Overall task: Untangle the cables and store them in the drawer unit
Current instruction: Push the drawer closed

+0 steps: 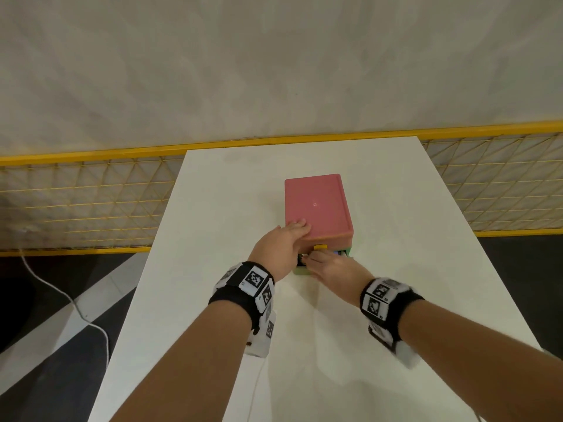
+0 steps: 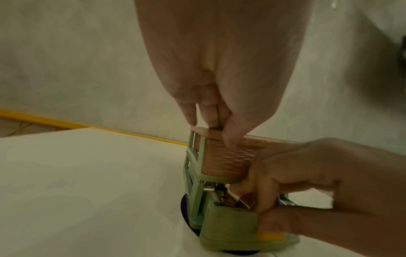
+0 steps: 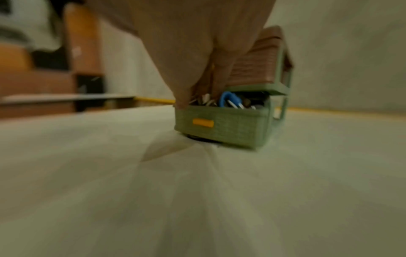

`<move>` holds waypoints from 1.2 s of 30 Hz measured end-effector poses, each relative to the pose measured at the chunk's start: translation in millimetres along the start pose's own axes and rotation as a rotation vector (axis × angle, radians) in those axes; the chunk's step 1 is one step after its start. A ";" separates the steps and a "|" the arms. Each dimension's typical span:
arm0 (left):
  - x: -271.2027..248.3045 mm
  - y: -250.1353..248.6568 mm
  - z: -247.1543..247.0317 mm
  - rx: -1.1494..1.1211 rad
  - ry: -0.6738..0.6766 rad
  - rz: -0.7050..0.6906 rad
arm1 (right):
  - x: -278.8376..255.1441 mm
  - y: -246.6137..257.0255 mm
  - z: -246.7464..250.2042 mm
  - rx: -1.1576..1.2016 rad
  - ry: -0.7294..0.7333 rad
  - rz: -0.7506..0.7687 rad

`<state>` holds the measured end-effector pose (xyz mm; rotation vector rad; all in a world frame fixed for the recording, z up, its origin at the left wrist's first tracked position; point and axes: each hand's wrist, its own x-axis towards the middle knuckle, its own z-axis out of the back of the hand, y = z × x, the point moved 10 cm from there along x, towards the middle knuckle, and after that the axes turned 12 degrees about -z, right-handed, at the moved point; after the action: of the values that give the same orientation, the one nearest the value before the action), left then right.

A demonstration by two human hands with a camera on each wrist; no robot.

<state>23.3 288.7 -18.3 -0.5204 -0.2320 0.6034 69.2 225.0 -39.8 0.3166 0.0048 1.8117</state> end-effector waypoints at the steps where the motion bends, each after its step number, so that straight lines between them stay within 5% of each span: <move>1: -0.5 0.1 2.8 0.027 -0.061 -0.030 | -7.0 -7.6 3.0 0.131 -0.053 -0.042; 3: -1.1 -2.7 -1.3 0.171 -0.101 -0.082 | -21.5 -33.9 14.9 0.365 -0.199 -0.231; 6: 3.7 0.5 -9.1 0.264 -0.111 -0.064 | -45.2 -84.4 17.0 0.594 -0.397 -0.706; 10: 18.7 6.8 -14.4 0.274 -0.066 -0.011 | -52.7 -107.6 -27.3 1.056 -0.263 -1.031; 23: 27.7 8.2 -27.9 0.369 -0.025 -0.055 | -29.2 -125.9 -47.4 1.180 -0.162 -1.102; 28: 24.1 12.4 -26.4 0.385 0.023 -0.064 | -26.4 -127.7 -34.2 0.844 -0.113 -1.106; 31: 22.3 10.3 -24.9 0.390 0.025 -0.075 | -32.7 -120.2 -34.6 0.845 -0.004 -1.026; 36: 22.6 8.7 -24.0 0.388 0.036 -0.079 | -41.1 -127.2 -27.5 0.346 0.075 -0.962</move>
<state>45.8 298.7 -41.9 -0.1466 -0.0965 0.5449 193.3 224.2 -96.4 0.3991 0.4523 0.8552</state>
